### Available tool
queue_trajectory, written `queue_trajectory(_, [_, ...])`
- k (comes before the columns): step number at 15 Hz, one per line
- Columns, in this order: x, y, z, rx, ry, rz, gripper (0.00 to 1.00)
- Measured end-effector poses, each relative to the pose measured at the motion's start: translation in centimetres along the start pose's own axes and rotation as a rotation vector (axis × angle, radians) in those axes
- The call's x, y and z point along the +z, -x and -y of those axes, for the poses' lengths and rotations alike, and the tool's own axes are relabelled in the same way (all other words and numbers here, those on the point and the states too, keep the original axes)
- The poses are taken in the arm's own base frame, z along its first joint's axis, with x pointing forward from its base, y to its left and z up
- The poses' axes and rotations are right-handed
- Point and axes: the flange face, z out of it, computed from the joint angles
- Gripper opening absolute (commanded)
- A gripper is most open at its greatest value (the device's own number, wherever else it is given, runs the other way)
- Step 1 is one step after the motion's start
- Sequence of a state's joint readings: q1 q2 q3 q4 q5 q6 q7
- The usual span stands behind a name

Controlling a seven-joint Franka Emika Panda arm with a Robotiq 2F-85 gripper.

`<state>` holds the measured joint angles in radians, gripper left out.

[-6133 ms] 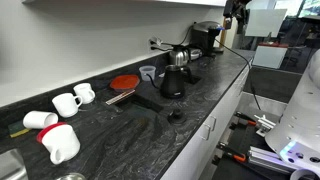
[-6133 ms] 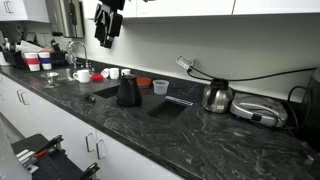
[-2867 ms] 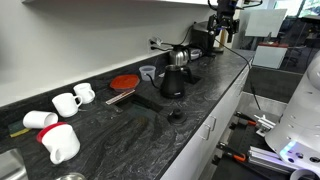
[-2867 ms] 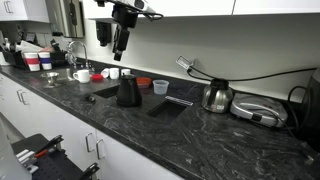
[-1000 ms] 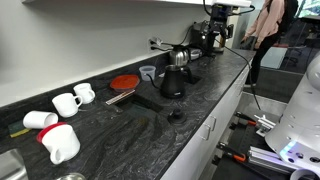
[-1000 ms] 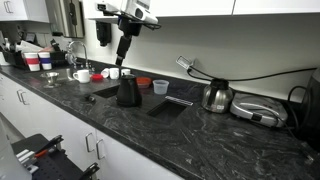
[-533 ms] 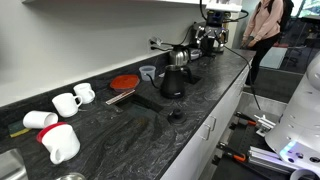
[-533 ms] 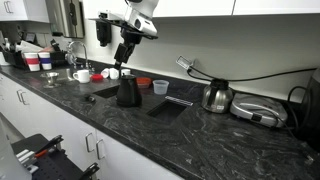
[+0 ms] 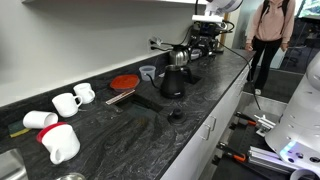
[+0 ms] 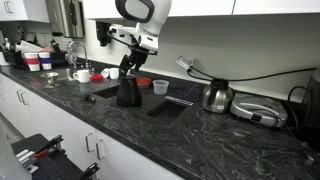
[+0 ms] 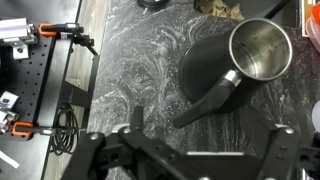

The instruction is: Move the black kettle on the counter

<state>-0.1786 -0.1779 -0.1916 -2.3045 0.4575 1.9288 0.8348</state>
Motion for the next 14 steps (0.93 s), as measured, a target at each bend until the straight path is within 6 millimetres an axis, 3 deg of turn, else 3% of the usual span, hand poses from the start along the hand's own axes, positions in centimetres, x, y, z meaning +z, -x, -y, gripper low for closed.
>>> queue_trajectory(14, [-0.12, 0.02, 0.03, 0.012, -0.003, -0.001, 1.0])
